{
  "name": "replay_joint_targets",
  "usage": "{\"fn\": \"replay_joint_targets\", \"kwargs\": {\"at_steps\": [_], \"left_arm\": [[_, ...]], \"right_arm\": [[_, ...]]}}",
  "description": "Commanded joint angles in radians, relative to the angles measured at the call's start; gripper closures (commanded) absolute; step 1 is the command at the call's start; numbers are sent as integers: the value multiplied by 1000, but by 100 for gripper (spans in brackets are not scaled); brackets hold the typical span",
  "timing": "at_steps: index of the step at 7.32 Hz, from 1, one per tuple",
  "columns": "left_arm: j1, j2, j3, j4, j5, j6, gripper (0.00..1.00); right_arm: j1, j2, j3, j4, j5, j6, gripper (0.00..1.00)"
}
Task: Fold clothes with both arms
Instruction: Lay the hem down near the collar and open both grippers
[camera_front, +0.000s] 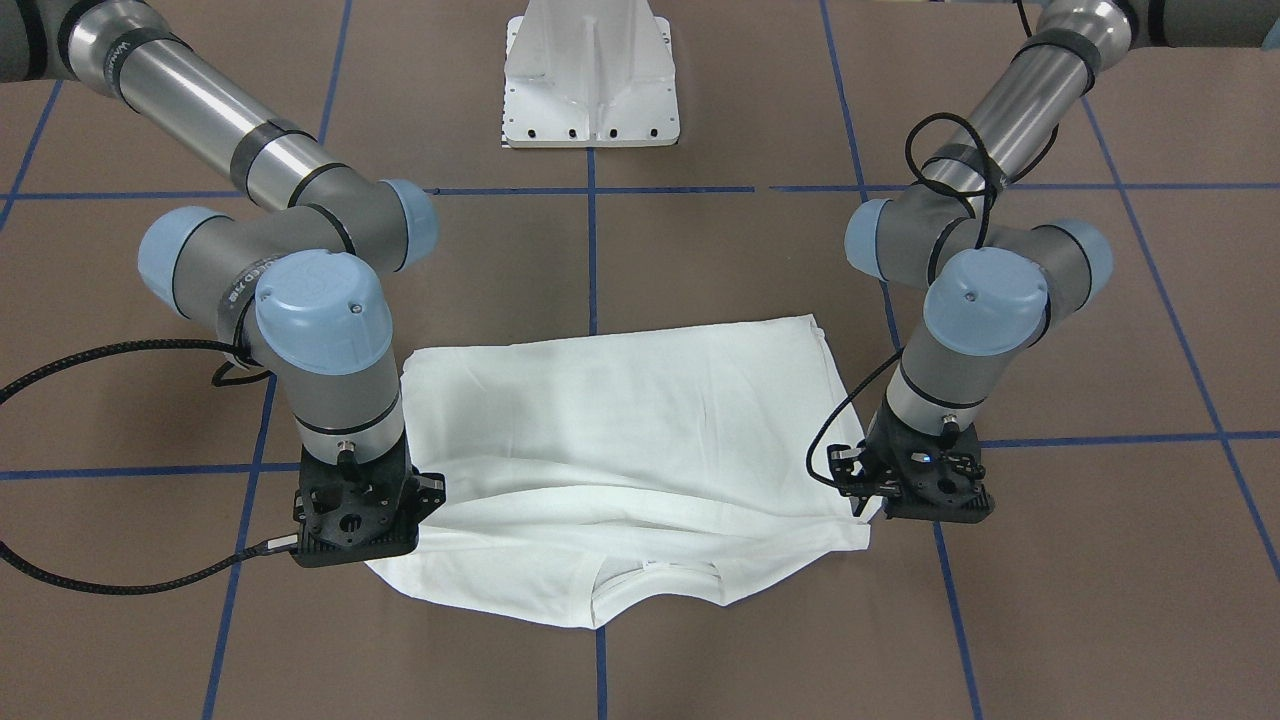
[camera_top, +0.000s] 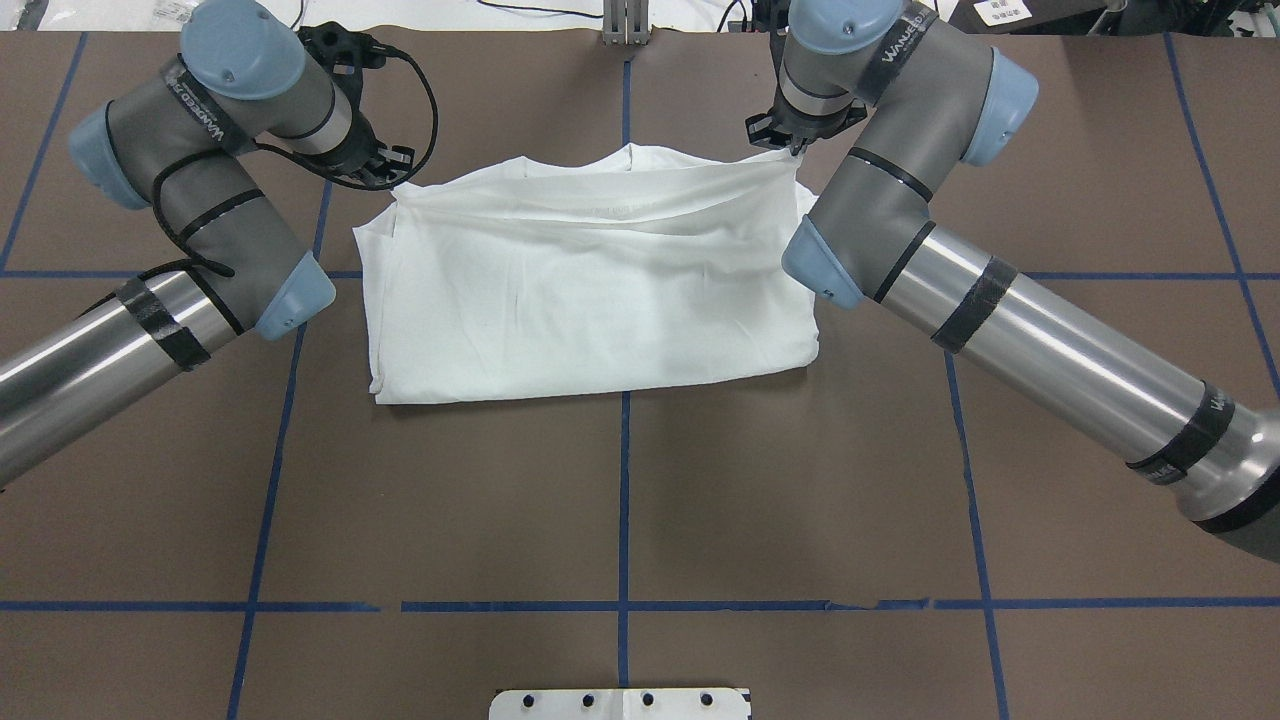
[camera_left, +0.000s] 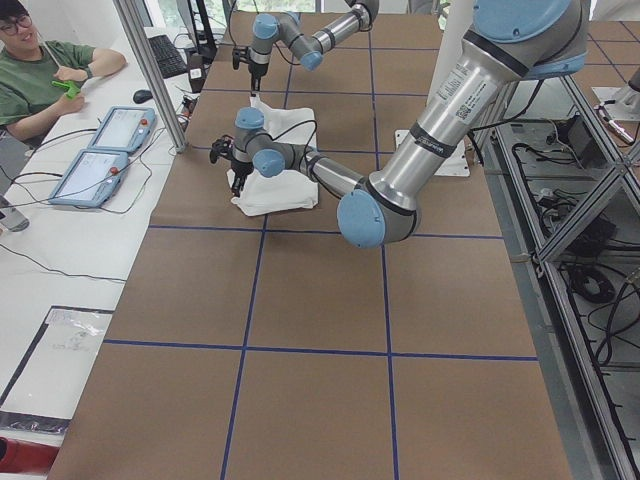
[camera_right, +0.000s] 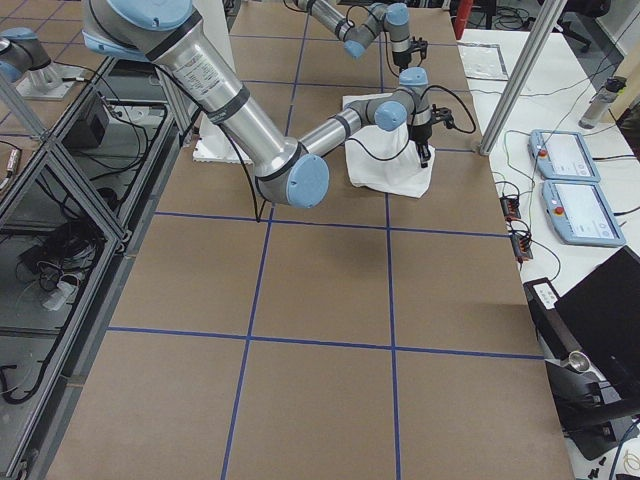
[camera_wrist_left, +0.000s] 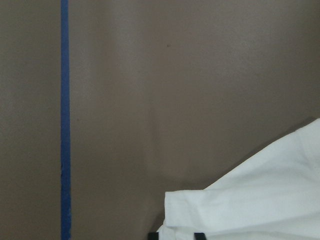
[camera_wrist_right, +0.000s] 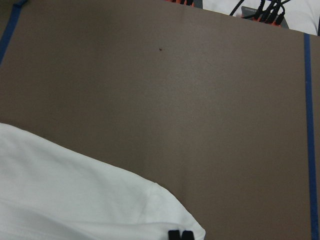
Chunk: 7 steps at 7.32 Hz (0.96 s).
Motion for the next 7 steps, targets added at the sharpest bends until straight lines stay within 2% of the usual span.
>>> {"fn": "replay_joint_targets", "kwargs": {"at_steps": [1, 3, 4, 5, 6, 7], "left_arm": [[0, 68, -77, -47, -80, -2, 0], [6, 195, -248, -44, -91, -11, 0], [18, 251, -311, -47, -130, -23, 0], [72, 331, -391, -57, -125, -84, 0], [127, 367, -454, -62, -100, -171, 0], [202, 378, -471, -62, -50, -257, 0]], "right_arm": [[-2, 4, -23, -1, 11, 26, 0], [-5, 7, -14, 1, 48, 29, 0], [-7, 4, -11, 1, 48, 28, 0], [-7, 6, -6, 3, 48, 26, 0], [-8, -2, 12, 3, 48, 25, 0], [-8, -2, 14, 3, 48, 25, 0]]}}
